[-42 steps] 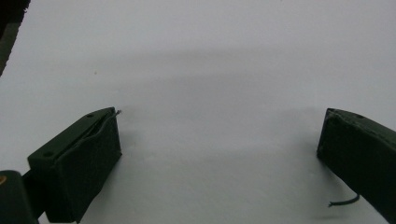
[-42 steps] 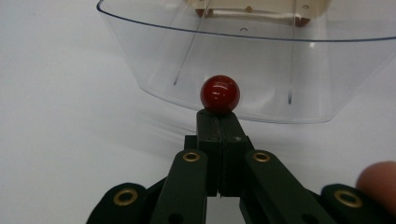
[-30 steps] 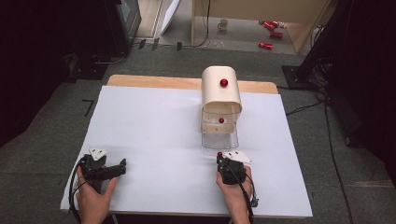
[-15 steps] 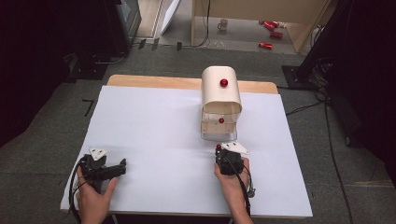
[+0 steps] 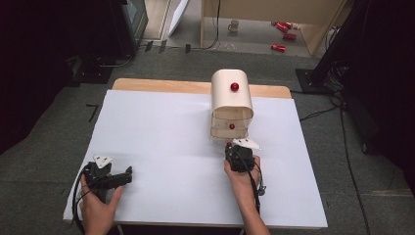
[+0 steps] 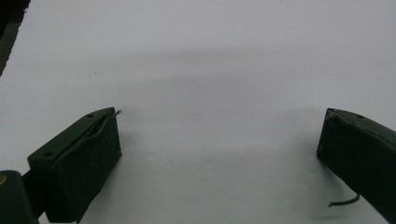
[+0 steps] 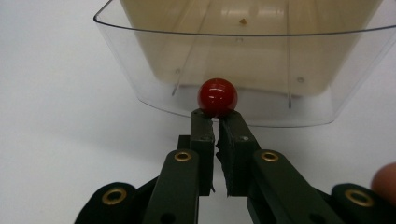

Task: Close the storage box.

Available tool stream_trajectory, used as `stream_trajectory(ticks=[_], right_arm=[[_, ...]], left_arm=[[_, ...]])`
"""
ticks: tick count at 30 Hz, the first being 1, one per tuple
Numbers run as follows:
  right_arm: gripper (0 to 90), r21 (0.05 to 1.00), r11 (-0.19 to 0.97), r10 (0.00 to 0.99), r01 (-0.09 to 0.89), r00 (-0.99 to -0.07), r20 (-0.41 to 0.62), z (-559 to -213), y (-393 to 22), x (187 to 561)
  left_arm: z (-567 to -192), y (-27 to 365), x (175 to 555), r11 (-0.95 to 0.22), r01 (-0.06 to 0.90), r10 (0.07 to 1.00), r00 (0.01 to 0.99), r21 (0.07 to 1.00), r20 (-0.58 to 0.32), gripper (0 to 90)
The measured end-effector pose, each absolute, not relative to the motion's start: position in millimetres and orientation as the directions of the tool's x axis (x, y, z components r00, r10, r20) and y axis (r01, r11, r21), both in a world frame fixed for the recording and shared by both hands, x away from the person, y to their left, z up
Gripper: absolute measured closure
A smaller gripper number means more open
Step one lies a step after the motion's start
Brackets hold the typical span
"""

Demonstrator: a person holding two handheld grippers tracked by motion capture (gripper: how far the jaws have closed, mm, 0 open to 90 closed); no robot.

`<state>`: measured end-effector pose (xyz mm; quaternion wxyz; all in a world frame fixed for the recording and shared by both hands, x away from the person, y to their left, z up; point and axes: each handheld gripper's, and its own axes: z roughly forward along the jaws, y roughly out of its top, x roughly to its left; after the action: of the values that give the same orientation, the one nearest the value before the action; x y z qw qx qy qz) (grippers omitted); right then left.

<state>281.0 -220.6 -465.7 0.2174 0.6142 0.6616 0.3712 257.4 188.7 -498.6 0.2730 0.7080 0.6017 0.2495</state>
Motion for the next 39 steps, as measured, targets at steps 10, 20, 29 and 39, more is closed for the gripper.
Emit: stream_trajectory(ticks=[10, 20, 29, 39], right_arm=[[86.0, 0.753, -0.029, 0.977, 0.657, -0.142, 0.161, -465.6, -219.5, 295.0], [86.0, 0.752, -0.028, 0.978, 0.658, -0.137, 0.155, -468.9, -219.5, 303.7], [82.5, 0.744, -0.024, 0.978, 0.668, -0.137, 0.155, -472.4, -218.7, 307.8], [8.1, 0.730, 0.004, 0.975, 0.684, -0.164, 0.148, -472.6, -216.8, 305.1]], left_arm=[[-498.5, 188.8, 257.4, -0.127, 0.716, 0.988, 0.152, 0.687, 0.025, 0.0], [-498.5, 188.7, 257.4, -0.127, 0.716, 0.988, 0.152, 0.686, 0.025, 0.0], [-498.5, 188.8, 257.4, -0.127, 0.716, 0.988, 0.152, 0.687, 0.025, 0.0], [-498.5, 188.8, 257.4, -0.128, 0.716, 0.988, 0.153, 0.686, 0.025, 0.0]])
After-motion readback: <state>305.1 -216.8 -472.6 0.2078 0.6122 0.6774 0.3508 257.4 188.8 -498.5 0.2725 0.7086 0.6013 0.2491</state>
